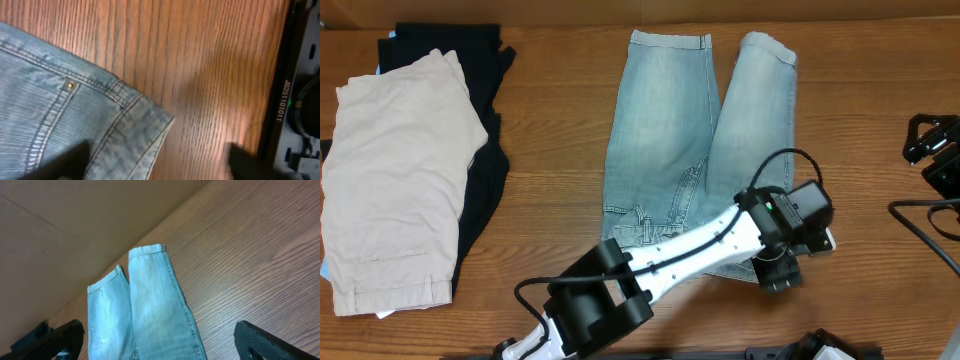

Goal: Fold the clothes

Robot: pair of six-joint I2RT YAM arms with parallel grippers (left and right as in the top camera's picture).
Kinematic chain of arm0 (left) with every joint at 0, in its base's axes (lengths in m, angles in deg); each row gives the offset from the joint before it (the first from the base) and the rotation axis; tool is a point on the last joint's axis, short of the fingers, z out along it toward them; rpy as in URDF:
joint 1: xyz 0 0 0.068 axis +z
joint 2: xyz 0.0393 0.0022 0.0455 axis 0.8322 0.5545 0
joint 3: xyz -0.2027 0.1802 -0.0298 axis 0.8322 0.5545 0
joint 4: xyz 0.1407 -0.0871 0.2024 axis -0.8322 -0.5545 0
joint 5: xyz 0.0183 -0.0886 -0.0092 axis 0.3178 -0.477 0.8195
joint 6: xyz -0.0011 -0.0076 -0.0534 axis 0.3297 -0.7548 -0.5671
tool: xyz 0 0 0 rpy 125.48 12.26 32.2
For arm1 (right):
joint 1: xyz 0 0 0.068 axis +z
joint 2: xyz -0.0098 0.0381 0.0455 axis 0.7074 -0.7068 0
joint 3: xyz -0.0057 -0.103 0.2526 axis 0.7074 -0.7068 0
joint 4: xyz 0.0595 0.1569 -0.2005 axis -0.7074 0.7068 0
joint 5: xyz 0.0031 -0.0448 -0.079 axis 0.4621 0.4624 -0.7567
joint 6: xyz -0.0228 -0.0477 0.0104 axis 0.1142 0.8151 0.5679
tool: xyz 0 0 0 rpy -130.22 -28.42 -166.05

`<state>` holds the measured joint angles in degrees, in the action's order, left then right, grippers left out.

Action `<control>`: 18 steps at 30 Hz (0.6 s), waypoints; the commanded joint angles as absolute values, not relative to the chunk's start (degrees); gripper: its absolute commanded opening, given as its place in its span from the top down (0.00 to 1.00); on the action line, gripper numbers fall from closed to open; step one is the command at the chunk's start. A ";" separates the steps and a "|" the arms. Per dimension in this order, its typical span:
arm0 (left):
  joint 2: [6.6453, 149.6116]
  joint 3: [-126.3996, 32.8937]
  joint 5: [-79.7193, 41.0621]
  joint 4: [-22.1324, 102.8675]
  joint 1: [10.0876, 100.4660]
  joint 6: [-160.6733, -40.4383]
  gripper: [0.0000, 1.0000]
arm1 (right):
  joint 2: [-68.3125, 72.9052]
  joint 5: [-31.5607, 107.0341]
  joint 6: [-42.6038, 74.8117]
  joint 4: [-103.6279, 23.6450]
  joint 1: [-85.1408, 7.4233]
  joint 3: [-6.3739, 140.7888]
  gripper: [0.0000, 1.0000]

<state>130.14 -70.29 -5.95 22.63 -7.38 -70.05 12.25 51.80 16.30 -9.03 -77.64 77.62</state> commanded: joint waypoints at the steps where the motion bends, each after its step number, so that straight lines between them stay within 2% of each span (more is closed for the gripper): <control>1: 129.63 -72.85 -1.65 22.94 -5.47 -69.07 0.00 | 12.62 52.09 16.24 -9.23 -77.88 79.13 0.00; 9: 129.57 -79.76 -1.60 17.52 1.48 -74.19 0.00 | 12.56 52.04 16.45 -9.38 -77.88 79.13 0.00; 18: 129.59 -87.10 -1.82 10.15 17.78 -80.83 0.00 | 6.26 52.70 17.04 -7.26 -74.93 79.11 0.00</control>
